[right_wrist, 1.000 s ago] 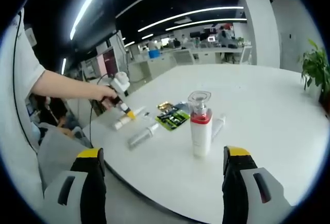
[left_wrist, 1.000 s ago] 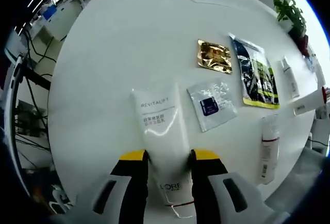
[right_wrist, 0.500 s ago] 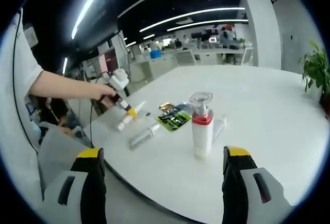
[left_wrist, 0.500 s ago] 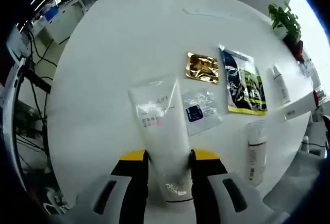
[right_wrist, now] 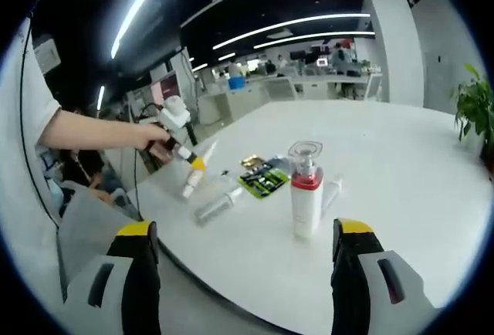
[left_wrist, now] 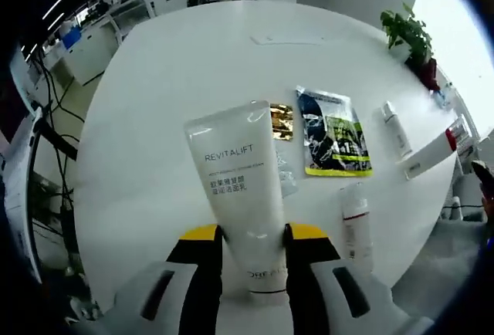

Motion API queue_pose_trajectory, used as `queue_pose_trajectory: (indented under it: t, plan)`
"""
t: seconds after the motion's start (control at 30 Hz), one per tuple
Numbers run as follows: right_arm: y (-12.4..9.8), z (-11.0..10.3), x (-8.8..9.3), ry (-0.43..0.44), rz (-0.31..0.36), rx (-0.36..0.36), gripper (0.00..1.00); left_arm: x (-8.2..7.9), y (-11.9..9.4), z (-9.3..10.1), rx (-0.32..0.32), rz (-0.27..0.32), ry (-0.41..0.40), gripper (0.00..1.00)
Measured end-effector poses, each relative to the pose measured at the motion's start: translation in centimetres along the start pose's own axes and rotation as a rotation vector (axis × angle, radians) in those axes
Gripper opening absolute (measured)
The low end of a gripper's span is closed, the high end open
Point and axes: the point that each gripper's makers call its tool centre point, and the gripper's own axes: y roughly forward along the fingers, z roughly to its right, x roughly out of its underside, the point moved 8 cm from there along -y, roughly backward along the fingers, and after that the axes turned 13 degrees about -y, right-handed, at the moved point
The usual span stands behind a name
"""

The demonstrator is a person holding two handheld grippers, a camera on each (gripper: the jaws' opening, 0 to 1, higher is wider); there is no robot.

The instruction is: Arrange the skincare products in the storage area until every visible bottle or jar stands upright without overlapping.

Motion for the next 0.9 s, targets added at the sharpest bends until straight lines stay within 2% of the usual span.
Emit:
queue_pose_trajectory:
  t: [0.2, 0.37, 0.5, 0.9]
  plan:
    - [0.0, 0.0, 0.0, -0.005, 0.004, 0.001, 0.92, -0.1, -0.7, 0.9, 0.035, 0.066, 0.038, 0.28]
    - [0.1, 0.0, 0.0, -0.010, 0.006, -0.004, 0.92, 0.1, -1.6, 1.9, 0.052, 0.087, 0.046, 0.28]
    - [0.0, 0.0, 0.0, -0.012, 0.011, -0.007, 0.92, 1.2, -3.0, 3.9, 0.064, 0.101, 0.074, 0.28]
    - [0.1, -0.6, -0.3, -0.043, 0.005, -0.024, 0.92, 1.5, -4.8, 6.1, 0.125, 0.145, 0.077, 0.28]
